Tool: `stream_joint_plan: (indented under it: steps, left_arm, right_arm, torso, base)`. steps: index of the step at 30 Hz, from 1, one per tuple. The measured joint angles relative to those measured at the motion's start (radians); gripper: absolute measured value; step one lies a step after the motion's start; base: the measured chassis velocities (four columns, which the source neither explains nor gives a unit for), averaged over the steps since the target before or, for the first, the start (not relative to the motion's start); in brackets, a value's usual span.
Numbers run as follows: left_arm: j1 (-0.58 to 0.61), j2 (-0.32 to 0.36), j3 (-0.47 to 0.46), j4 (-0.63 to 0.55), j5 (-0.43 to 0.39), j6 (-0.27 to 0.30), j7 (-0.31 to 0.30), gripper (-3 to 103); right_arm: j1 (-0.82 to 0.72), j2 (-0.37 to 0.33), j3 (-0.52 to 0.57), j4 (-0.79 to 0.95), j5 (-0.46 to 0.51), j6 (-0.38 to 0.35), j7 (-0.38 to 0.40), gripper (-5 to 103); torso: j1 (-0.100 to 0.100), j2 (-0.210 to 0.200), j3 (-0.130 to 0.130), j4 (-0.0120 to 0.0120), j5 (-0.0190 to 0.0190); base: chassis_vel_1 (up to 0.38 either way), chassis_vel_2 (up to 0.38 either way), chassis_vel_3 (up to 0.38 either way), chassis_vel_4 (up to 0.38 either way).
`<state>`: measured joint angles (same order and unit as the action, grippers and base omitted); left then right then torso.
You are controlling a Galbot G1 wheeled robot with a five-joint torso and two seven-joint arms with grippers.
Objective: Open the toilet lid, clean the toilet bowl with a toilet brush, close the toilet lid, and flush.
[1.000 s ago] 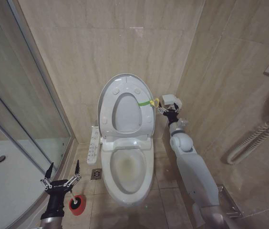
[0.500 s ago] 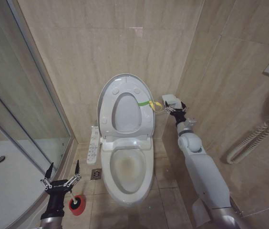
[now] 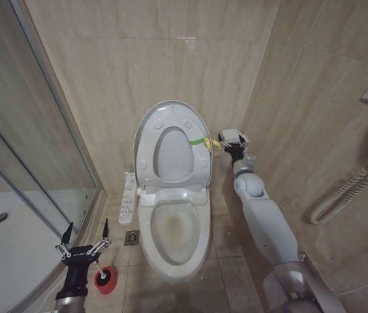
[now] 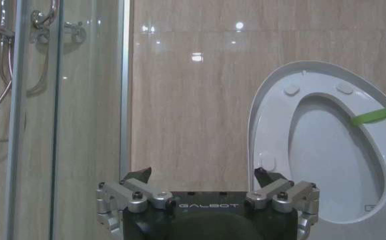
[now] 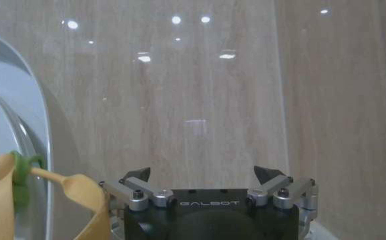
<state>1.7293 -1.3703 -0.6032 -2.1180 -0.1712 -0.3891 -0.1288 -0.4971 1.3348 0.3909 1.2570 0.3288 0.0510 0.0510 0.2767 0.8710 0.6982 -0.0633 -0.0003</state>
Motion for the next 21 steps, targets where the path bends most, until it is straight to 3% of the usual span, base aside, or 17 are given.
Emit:
stream_joint_plan:
  steps: [21]
  left_arm:
    - [0.000,0.000,0.000,0.000,0.000,0.000,0.000,100]
  right_arm:
    - [0.184,-0.006,-0.037,-0.192,-0.004,0.047,-0.031,100]
  torso:
    - [0.000,0.000,0.000,-0.0002,0.0000]
  base:
    - [0.000,0.000,0.000,0.000]
